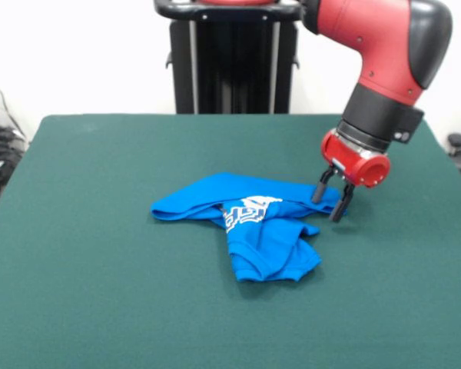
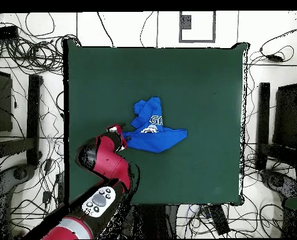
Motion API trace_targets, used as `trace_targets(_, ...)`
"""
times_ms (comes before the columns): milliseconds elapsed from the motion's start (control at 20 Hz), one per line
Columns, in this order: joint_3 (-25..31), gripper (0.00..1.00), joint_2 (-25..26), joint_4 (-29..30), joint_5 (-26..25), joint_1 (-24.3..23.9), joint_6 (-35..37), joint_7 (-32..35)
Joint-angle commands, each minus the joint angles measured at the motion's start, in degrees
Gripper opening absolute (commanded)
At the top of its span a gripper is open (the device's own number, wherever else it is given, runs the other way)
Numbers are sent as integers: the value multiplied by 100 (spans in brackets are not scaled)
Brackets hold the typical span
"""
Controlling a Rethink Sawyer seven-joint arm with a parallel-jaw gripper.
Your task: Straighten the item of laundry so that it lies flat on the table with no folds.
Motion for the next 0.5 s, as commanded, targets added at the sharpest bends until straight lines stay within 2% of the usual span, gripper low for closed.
trace_targets(50, 530, 100, 103, -230, -194, -29, 757, 578)
trace_targets(500, 522, 100, 100, -250, -264, -35, 794, 495)
